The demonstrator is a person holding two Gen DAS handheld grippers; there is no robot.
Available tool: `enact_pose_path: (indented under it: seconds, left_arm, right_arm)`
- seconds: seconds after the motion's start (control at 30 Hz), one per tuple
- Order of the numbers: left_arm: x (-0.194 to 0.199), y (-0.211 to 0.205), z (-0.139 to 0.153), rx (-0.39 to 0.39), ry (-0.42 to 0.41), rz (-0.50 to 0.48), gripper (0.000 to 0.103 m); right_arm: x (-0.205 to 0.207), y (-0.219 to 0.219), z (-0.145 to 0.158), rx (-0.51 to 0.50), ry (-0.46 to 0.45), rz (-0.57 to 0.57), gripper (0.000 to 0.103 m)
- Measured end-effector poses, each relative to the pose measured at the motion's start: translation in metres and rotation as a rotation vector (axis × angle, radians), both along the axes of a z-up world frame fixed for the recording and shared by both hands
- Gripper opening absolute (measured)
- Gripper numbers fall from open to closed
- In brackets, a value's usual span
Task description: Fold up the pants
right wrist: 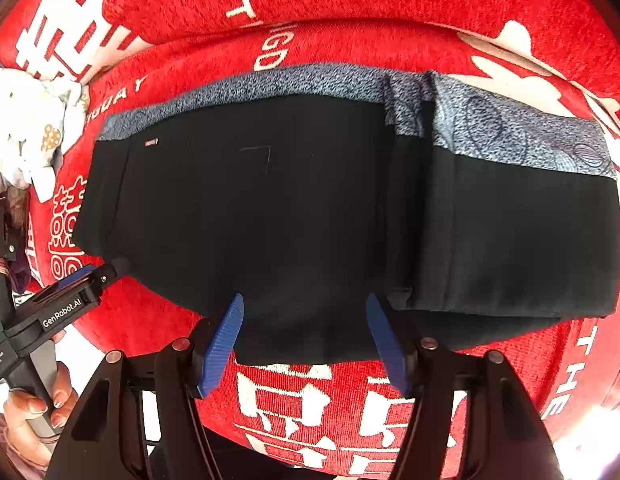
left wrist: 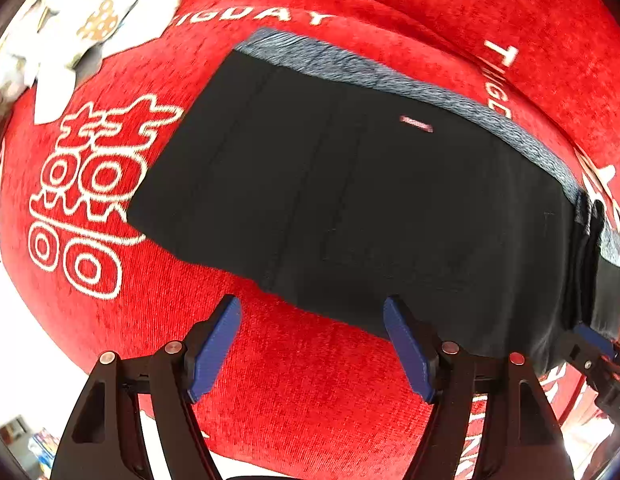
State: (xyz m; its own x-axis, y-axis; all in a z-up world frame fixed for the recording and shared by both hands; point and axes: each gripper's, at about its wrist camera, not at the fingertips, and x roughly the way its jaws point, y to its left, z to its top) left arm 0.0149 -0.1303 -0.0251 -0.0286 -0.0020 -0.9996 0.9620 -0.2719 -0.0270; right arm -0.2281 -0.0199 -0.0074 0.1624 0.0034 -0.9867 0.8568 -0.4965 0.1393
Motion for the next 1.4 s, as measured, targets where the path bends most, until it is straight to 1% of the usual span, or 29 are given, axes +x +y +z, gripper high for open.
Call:
enact_pose_path:
  seconds: [0.03, 0.07, 0.13, 0.2, 0.27, 0.33, 0.4, 0.47, 0.5, 0.6, 0.63, 0.7, 0.73, 0.77, 0.87, 0.97, 1.1, 1.17, 1.3, 1.4]
  left_arm:
    - [0.006, 0.000, -0.001, 0.006, 0.014, 0.020, 0.097]
    - [0.009, -0.001, -0.001, 0.004, 0.024, 0.032, 0.098]
    - [0.017, -0.003, -0.002, 0.001, 0.040, 0.051, 0.098]
    - [0.028, -0.007, -0.002, 0.004, 0.049, 0.074, 0.098]
    - [0.042, -0.013, -0.005, 0.014, 0.068, 0.121, 0.098]
    - [0.061, -0.022, -0.006, 0.020, 0.097, 0.179, 0.098]
    - [0.076, -0.028, -0.007, 0.028, 0.123, 0.230, 0.098]
    - [0.093, -0.034, -0.010, 0.046, 0.169, 0.283, 0.098]
    - [0.098, -0.036, -0.012, 0.056, 0.191, 0.295, 0.098]
    - [0.114, -0.044, -0.022, 0.125, 0.301, 0.315, 0.098]
    - [0.114, -0.044, -0.021, 0.134, 0.323, 0.318, 0.098]
    - [0.115, -0.044, -0.022, 0.156, 0.393, 0.323, 0.098]
    - [0.114, -0.037, -0.021, 0.162, 0.429, 0.331, 0.098]
    - [0.114, -0.038, -0.022, 0.163, 0.447, 0.339, 0.098]
    - [0.116, -0.039, -0.028, 0.149, 0.447, 0.365, 0.098]
    - [0.110, -0.042, -0.028, 0.135, 0.477, 0.364, 0.098]
    - [0.098, -0.044, -0.032, 0.158, 0.506, 0.371, 0.098]
    - [0.090, -0.045, -0.034, 0.156, 0.509, 0.372, 0.098]
    - [0.090, -0.047, -0.039, 0.159, 0.544, 0.408, 0.098]
    - [0.090, -0.049, -0.041, 0.163, 0.563, 0.430, 0.098]
  right_arm:
    - [0.001, -0.001, -0.001, 0.003, -0.002, 0.005, 0.068]
    - [0.002, -0.001, -0.002, 0.004, -0.003, 0.008, 0.068]
    - [0.005, -0.002, -0.004, 0.007, -0.005, 0.020, 0.068]
    - [0.007, -0.004, -0.007, 0.015, -0.008, 0.037, 0.072]
    - [0.009, -0.007, -0.009, 0.018, -0.006, 0.052, 0.078]
    - [0.012, -0.011, -0.011, 0.018, 0.001, 0.071, 0.080]
    - [0.015, -0.015, -0.013, 0.017, 0.018, 0.088, 0.083]
    - [0.018, -0.019, -0.016, 0.011, 0.050, 0.108, 0.089]
    - [0.018, -0.021, -0.019, 0.013, 0.054, 0.115, 0.090]
    - [0.019, -0.023, -0.031, 0.043, 0.012, 0.114, 0.090]
    - [0.019, -0.023, -0.033, 0.048, 0.002, 0.115, 0.090]
    - [0.023, -0.025, -0.035, 0.052, 0.007, 0.147, 0.091]
    - [0.024, -0.026, -0.036, 0.054, 0.007, 0.156, 0.092]
    - [0.026, -0.028, -0.037, 0.056, 0.005, 0.167, 0.092]
    - [0.028, -0.028, -0.040, 0.059, 0.004, 0.180, 0.093]
    - [0.031, -0.030, -0.041, 0.057, 0.000, 0.183, 0.096]
    - [0.040, -0.034, -0.046, 0.055, 0.005, 0.185, 0.099]
    - [0.045, -0.035, -0.048, 0.054, 0.009, 0.180, 0.100]
    - [0.051, -0.036, -0.049, 0.048, 0.005, 0.180, 0.100]
    - [0.045, -0.027, -0.047, 0.047, 0.003, 0.189, 0.100]
